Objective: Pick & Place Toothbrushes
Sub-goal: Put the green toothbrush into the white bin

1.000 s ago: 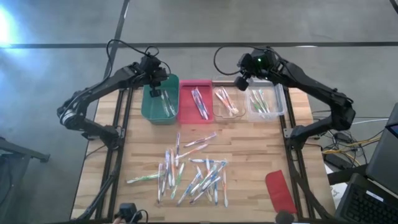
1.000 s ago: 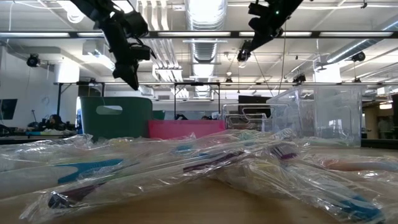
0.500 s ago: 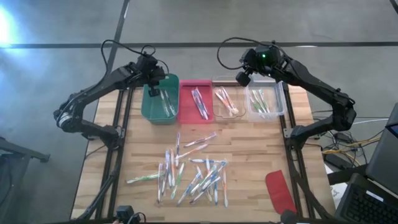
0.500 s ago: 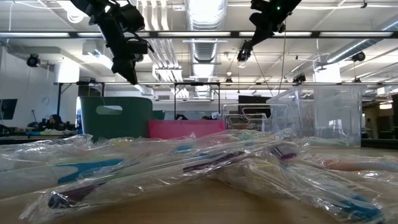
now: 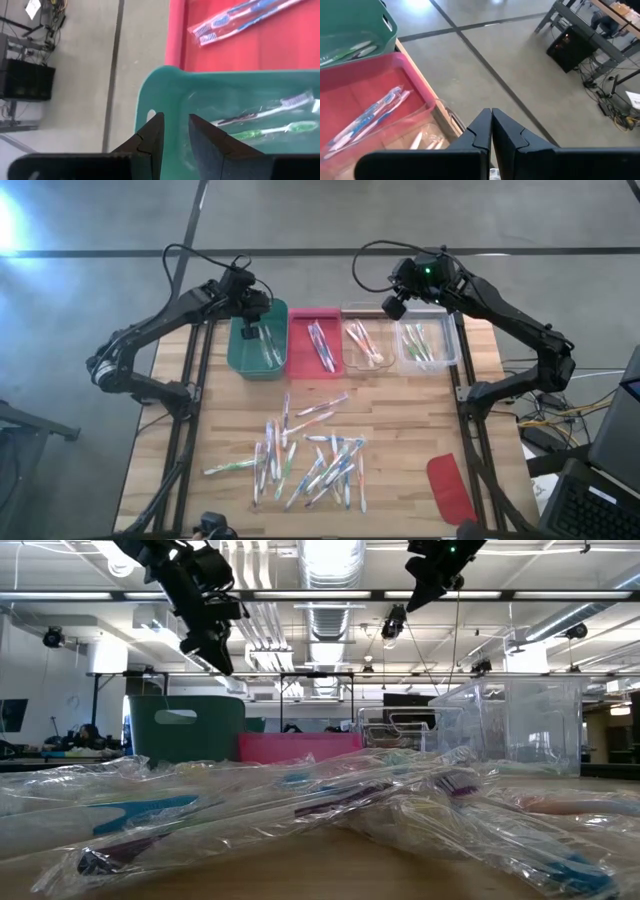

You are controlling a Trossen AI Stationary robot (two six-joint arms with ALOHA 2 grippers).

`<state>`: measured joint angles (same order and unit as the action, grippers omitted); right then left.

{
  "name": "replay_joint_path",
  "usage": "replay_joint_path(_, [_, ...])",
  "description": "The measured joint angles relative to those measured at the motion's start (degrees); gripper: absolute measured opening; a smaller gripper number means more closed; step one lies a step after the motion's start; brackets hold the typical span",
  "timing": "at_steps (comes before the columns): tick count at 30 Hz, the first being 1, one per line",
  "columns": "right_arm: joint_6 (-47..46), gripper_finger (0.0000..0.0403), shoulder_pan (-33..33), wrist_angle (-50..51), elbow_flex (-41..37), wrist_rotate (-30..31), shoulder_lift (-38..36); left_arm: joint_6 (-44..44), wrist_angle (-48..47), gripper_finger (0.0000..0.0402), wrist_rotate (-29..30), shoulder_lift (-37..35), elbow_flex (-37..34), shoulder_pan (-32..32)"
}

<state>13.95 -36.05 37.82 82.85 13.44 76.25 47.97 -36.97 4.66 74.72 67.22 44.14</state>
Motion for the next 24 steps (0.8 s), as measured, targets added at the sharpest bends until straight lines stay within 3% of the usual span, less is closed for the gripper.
replay_joint_path(24, [1.1, 0.0008, 0.0, 1.4, 0.0, 0.0, 0.1, 10.5, 3.6, 0.0094, -3.5, 0.1, -5.8, -0.2])
